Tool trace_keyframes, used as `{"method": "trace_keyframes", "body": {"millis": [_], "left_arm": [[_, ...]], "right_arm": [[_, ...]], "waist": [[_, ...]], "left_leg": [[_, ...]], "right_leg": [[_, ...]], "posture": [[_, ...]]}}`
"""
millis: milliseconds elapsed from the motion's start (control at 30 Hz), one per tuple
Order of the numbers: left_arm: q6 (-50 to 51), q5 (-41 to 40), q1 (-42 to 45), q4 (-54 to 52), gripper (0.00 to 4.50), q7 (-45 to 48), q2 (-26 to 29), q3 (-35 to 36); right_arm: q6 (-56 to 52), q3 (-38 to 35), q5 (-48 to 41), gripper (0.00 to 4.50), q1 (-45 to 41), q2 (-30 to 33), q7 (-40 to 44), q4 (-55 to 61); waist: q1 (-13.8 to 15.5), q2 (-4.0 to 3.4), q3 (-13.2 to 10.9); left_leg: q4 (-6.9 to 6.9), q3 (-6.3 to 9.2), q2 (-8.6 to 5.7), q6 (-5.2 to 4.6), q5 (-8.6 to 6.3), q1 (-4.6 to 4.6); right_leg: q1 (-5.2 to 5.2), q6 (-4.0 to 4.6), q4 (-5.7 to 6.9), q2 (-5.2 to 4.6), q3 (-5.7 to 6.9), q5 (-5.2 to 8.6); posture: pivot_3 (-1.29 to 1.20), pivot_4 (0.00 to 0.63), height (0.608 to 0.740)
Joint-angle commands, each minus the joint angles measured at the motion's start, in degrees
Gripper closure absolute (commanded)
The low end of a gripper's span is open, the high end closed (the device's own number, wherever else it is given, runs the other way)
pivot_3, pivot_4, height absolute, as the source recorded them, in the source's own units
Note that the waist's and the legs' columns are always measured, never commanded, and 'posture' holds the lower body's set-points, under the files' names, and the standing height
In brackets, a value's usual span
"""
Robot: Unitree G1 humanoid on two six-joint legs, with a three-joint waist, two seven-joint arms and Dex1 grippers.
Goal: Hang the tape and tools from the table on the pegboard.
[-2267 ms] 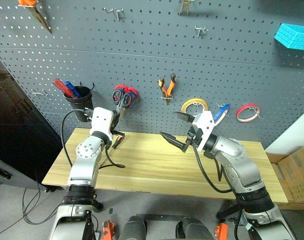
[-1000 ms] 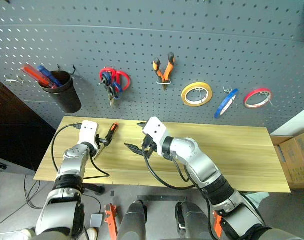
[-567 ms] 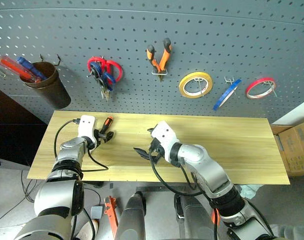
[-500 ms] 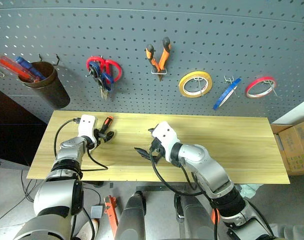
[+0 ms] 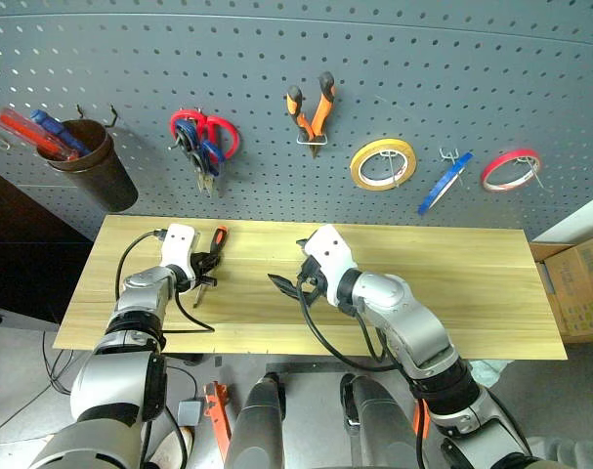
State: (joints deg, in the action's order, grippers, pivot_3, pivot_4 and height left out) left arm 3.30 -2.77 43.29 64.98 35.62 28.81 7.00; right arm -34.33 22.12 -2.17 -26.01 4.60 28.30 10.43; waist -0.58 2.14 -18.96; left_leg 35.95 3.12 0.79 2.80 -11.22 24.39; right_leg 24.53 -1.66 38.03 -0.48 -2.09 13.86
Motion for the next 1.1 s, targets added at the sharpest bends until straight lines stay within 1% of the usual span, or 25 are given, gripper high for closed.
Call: {"method": "trace_keyframes", "body": {"millis": [33,100,133,167,200,233,267,333,400,433,500,567,667,733,767,800,833,867,900,967,1033,1100], "left_arm": [[0.8,-0.5,-4.1,-7.1,3.92,0.4,-0.5,-0.4],[2.2,-1.1,-8.6,-15.5,3.92,-1.1,-0.7,0.0],[3.2,-1.3,-11.9,-21.6,3.92,-2.5,-0.9,0.4],[4.6,-1.5,-15.9,-28.7,3.92,-4.1,-1.1,0.9],[5.5,-1.1,-20.5,-37.0,3.92,-5.6,-1.2,1.1],[6.1,-0.6,-24.5,-44.2,3.92,-7.4,-1.3,1.4],[7.3,0.2,-28.3,-51.7,3.92,-10.5,-2.0,2.4],[9.1,1.8,-34.0,-63.4,3.92,-16.1,-3.4,4.1],[8.7,5.3,-39.3,-73.7,3.92,-20.4,-4.5,4.2],[7.9,7.6,-41.8,-78.3,3.92,-22.6,-5.1,4.1],[3.9,14.1,-45.8,-86.4,3.92,-28.8,-6.1,4.6],[1.3,18.0,-46.5,-89.6,3.92,-33.2,-6.5,5.9],[2.2,19.7,-42.4,-88.1,3.92,-37.0,-5.9,8.6],[1.0,18.8,-30.7,-80.8,3.92,-37.4,-1.5,10.1],[0.4,18.1,-26.0,-77.6,3.92,-37.2,0.2,10.3],[-0.2,17.5,-21.3,-74.1,3.92,-37.1,1.7,10.2],[-1.4,16.6,-15.5,-68.4,3.92,-36.2,3.2,9.2],[-2.9,16.1,-10.7,-63.1,3.92,-35.7,4.2,8.4],[-4.5,15.7,-6.5,-58.2,3.92,-35.7,4.9,7.9],[-8.0,14.4,1.5,-47.1,3.92,-35.2,5.2,6.9],[-11.5,13.6,8.0,-37.5,3.92,-35.0,5.2,6.0],[-14.7,13.2,13.3,-28.9,3.92,-34.2,5.0,4.8]], "right_arm": [[2.4,-1.4,-2.2,0.00,1.9,2.0,2.3,3.2],[3.1,-2.7,-4.4,0.00,3.4,3.5,4.4,4.9],[2.9,-3.9,-6.3,0.00,4.3,4.1,5.4,6.2],[2.4,-5.2,-8.5,0.00,5.4,4.7,6.6,8.1],[1.4,-6.6,-11.3,0.00,6.5,5.4,8.2,10.5],[0.6,-7.7,-13.6,0.00,7.5,6.1,9.5,12.4],[-1.0,-9.2,-16.9,0.00,8.4,6.7,10.7,14.7],[-3.7,-11.2,-21.5,0.00,9.3,7.8,11.8,17.6],[-6.8,-13.8,-26.4,0.00,9.4,7.8,11.5,19.3],[-8.4,-15.2,-29.0,0.00,9.2,7.4,11.0,19.9],[-11.2,-17.9,-34.4,0.00,7.3,5.5,9.3,19.9],[-12.7,-19.8,-38.2,0.00,4.7,3.4,7.3,19.0],[-12.9,-21.5,-41.2,0.00,0.1,-0.2,3.6,16.8],[-11.8,-22.1,-42.0,0.00,-4.9,-3.8,0.8,13.6],[-11.3,-22.0,-42.0,0.00,-6.7,-4.9,0.0,12.5],[-10.6,-21.7,-41.6,0.00,-8.0,-5.8,-0.4,11.2],[-9.3,-21.1,-40.5,0.00,-9.1,-6.5,-0.3,9.6],[-8.0,-20.4,-39.4,0.00,-10.0,-7.1,-0.1,8.2],[-6.7,-19.6,-38.3,0.00,-10.7,-7.6,0.1,6.9],[-4.3,-18.1,-36.3,0.00,-11.6,-8.0,0.7,4.4],[-2.3,-16.5,-34.6,0.00,-12.0,-7.9,1.7,2.8],[-1.4,-16.1,-34.3,0.00,-11.9,-7.9,2.1,2.1]], "waist": [[0.0,0.03,0.0],[0.1,0.09,0.1],[0.1,0.11,0.2],[0.1,0.17,0.3],[0.0,0.27,0.5],[0.0,0.34,0.6],[0.1,0.50,0.8],[0.6,0.65,1.5],[1.3,0.81,2.6],[1.7,0.73,3.2],[2.1,0.72,4.4],[2.4,0.69,5.4],[3.0,0.51,6.9],[3.5,0.32,7.6],[4.1,0.36,7.8],[4.5,0.61,8.0],[5.0,0.77,8.5],[5.2,0.72,9.1],[5.5,0.64,9.8],[5.7,0.43,10.9],[6.2,0.50,11.5],[6.6,0.58,11.6]], "left_leg": [[-0.01,0.00,0.01,0.00,0.00,0.01],[-0.04,0.01,0.06,0.01,0.00,0.06],[-0.07,0.01,0.06,0.02,-0.01,0.09],[-0.07,0.01,0.03,0.04,-0.01,0.10],[-0.09,0.02,0.03,0.06,-0.02,0.23],[-0.09,0.09,0.05,0.11,-0.04,0.40],[-0.11,0.15,0.02,0.14,-0.03,0.48],[-0.11,0.29,0.03,0.20,-0.06,0.61],[-0.11,0.37,0.01,0.26,-0.05,0.66],[-0.15,0.33,0.01,0.28,-0.05,0.66],[-0.17,0.19,-0.02,0.28,-0.05,0.58],[-0.16,-0.01,-0.03,0.25,-0.04,0.49],[-0.10,-0.22,-0.09,0.16,0.08,0.37],[-0.11,-0.21,0.06,0.15,0.09,0.17],[-0.14,-0.20,0.27,0.15,0.08,0.00],[-0.09,-0.29,0.73,0.16,0.09,0.03],[-0.14,-0.34,1.00,0.21,0.07,0.15],[-0.21,-0.31,1.11,0.17,0.11,0.17],[-0.19,-0.27,1.12,0.25,0.25,0.16],[-0.18,-0.37,1.11,0.59,0.66,0.10],[-0.16,-0.55,1.05,0.55,0.69,0.07],[-0.15,-0.60,1.05,0.53,0.70,0.05]], "right_leg": [[0.00,0.00,-0.02,-0.02,0.00,0.00],[0.04,-0.01,-0.02,-0.13,0.01,-0.01],[0.08,0.02,-0.02,-0.38,0.00,-0.05],[0.09,0.09,0.01,-0.52,0.02,-0.09],[0.26,0.16,0.00,-0.57,0.02,-0.16],[0.53,0.17,0.05,-0.63,-0.03,-0.19],[0.61,0.17,0.06,-0.67,-0.05,-0.20],[0.70,0.18,-0.01,-0.74,-0.05,-0.20],[0.68,0.18,-0.07,-0.74,0.06,-0.20],[0.66,0.18,-0.07,-0.73,0.11,-0.20],[0.54,0.18,-0.16,-0.72,0.19,-0.20],[0.39,0.16,-0.33,-0.70,0.18,-0.20],[0.19,-0.05,-0.46,-0.48,0.29,-0.43],[-0.15,0.09,-0.68,-0.20,0.52,-0.56],[-0.46,0.34,-1.04,-0.05,0.72,-0.69],[-0.50,0.64,-1.22,0.11,1.17,-0.91],[-0.48,0.87,-1.35,0.27,1.37,-1.14],[-0.49,1.04,-1.49,0.35,1.49,-1.39],[-0.51,1.00,-1.48,0.37,1.55,-1.41],[-0.55,0.66,-1.38,0.34,1.50,-1.53],[-0.55,0.50,-1.37,0.29,1.35,-1.46],[-0.51,0.42,-1.26,0.30,1.30,-1.41]], "posture": [[0.07,0.307,0.740],[0.08,0.279,0.740],[0.09,0.254,0.740],[0.09,0.242,0.740],[0.10,0.219,0.740],[0.11,0.209,0.740],[0.12,0.189,0.740],[0.15,0.155,0.740],[0.18,0.130,0.740],[0.19,0.122,0.740],[0.22,0.092,0.740],[0.23,0.081,0.740],[0.25,0.063,0.740],[0.26,0.042,0.740],[0.26,0.042,0.740],[0.26,0.035,0.740],[0.27,0.024,0.740],[0.27,0.020,0.740],[0.27,0.017,0.740],[0.26,0.009,0.740],[0.26,0.005,0.740],[0.25,0.005,0.740]]}}
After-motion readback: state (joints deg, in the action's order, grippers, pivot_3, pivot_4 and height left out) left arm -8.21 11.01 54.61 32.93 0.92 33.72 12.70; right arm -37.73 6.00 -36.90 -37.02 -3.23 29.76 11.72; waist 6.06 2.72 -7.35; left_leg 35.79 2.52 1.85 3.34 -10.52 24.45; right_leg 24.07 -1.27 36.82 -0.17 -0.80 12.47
